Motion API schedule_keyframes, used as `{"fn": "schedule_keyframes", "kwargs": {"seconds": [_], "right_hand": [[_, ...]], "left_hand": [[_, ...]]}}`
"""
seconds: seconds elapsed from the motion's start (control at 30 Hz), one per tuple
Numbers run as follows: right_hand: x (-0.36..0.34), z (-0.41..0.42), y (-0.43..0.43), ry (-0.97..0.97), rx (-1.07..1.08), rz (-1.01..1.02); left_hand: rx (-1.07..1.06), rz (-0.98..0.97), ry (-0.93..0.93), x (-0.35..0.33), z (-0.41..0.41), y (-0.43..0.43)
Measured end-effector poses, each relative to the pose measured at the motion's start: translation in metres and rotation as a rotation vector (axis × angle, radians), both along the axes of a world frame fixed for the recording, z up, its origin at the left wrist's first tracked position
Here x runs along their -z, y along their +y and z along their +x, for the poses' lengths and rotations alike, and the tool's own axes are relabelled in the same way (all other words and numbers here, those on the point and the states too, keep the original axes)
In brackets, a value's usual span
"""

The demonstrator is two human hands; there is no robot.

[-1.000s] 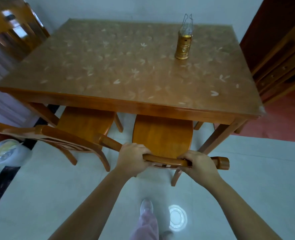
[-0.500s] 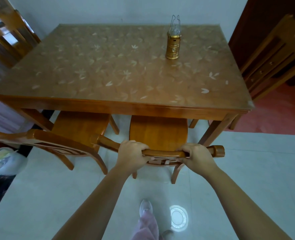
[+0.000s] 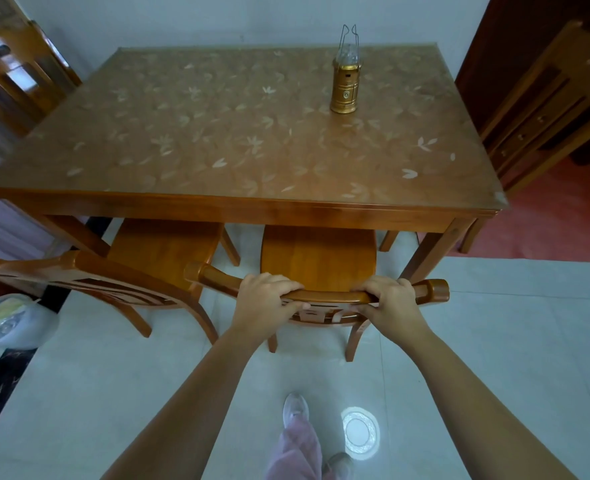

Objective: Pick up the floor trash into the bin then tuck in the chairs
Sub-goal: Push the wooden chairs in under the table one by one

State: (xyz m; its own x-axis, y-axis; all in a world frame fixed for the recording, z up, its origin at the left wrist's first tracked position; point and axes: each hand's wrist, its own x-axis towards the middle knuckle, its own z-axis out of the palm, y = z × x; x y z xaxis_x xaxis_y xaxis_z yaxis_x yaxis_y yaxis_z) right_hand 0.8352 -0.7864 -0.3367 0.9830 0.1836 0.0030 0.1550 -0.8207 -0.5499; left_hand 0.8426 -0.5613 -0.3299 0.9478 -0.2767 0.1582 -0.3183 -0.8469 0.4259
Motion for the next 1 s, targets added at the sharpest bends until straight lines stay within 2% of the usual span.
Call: {"fn": "schedule_keyframes", "kwargs": {"seconds": [0.27, 0.53, 0.7, 0.83, 1.0], "right_hand": [[-0.002, 0.003, -0.011, -0.023, -0.052, -0.004], [-0.006, 0.013, -0.010, 0.045, -0.073, -0.033], [-0.019, 0.028, 0.014, 0.205, -0.224, -0.151], [-0.024, 0.039, 0.024, 0.351, -0.287, -0.144], [-0.022, 0.042, 0.023, 0.358, -0.277, -0.149]], "left_hand": [[-0.011, -0.036, -0.015, 0.005, 0.002, -0.009], [0.030, 0.049, 0.108, -0.001, 0.006, -0.011], [0.084, 0.098, 0.206, -0.005, 0.016, -0.007], [0.161, 0.119, 0.289, -0.007, 0.025, -0.003], [0.212, 0.120, 0.294, -0.002, 0.032, 0.001]]}}
